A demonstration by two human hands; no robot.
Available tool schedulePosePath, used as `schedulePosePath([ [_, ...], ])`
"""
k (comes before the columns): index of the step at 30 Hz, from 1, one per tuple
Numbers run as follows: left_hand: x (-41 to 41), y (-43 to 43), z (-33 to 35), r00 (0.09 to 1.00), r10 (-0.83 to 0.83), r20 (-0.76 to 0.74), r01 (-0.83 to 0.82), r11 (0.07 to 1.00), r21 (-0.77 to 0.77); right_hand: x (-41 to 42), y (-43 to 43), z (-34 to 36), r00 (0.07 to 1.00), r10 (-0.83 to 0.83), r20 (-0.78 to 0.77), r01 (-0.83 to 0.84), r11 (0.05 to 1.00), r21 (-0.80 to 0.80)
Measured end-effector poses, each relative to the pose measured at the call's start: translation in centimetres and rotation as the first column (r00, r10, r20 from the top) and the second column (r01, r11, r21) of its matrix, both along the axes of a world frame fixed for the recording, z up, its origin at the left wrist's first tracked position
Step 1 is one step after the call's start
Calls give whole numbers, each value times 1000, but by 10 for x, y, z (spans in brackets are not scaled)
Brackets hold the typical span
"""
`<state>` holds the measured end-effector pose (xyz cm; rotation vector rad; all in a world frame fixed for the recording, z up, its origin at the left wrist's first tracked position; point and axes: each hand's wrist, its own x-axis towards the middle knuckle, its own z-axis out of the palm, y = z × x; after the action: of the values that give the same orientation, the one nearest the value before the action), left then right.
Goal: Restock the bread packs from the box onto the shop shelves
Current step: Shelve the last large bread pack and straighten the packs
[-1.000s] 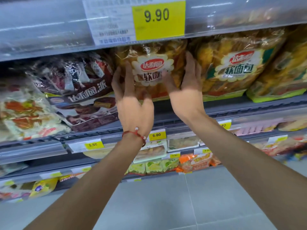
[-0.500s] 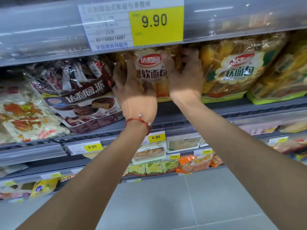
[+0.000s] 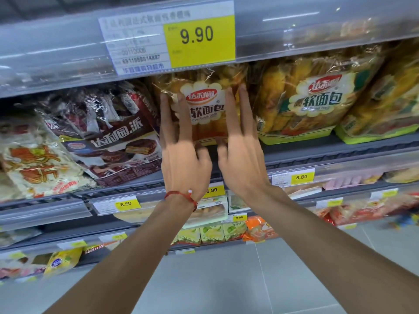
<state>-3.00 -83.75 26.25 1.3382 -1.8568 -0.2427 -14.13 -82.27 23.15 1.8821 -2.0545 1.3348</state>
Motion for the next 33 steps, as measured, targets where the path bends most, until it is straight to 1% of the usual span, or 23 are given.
schedulePosePath([
  [1, 3, -5, -9, 998, -45, 43, 45, 999, 15, 1, -1, -3, 1000, 0, -7, 0, 1000, 11],
  [2, 5, -9, -13, 995, -85, 52, 83, 996, 39, 2, -3, -1, 999, -30, -44, 31, 1000, 6],
  [5, 12, -17, -17, 989, -102, 109, 103, 995, 0, -3, -13, -8, 980, -112, -162, 114, 994, 0],
  [8, 7, -22, -17, 989, -43, 142, 46, 999, -20, -4, -20, -8, 963, -167, -213, 177, 984, 27],
  [12, 1, -27, -13, 986, 15, 169, -25, 998, 55, -7, -32, -7, 945, -208, -252, 227, 973, 47],
  [14, -1, -30, -13, 983, 45, 179, -53, 998, 42, -7, -34, -8, 939, -226, -261, 245, 969, 40],
  [18, 0, -33, -17, 964, 98, 247, -91, 995, -39, -5, -39, -7, 931, -254, -263, 278, 959, 60],
  [22, -5, -38, -23, 938, 171, 301, -150, 984, -94, -8, -43, -9, 942, -216, -256, 243, 967, 76],
  [30, -11, -41, -28, 927, 212, 309, -195, 977, -85, -8, -46, -11, 950, -208, -233, 229, 971, 70],
  [33, -7, -34, -27, 944, 146, 296, -134, 989, -58, -8, -35, -9, 972, -139, -189, 155, 985, 73],
])
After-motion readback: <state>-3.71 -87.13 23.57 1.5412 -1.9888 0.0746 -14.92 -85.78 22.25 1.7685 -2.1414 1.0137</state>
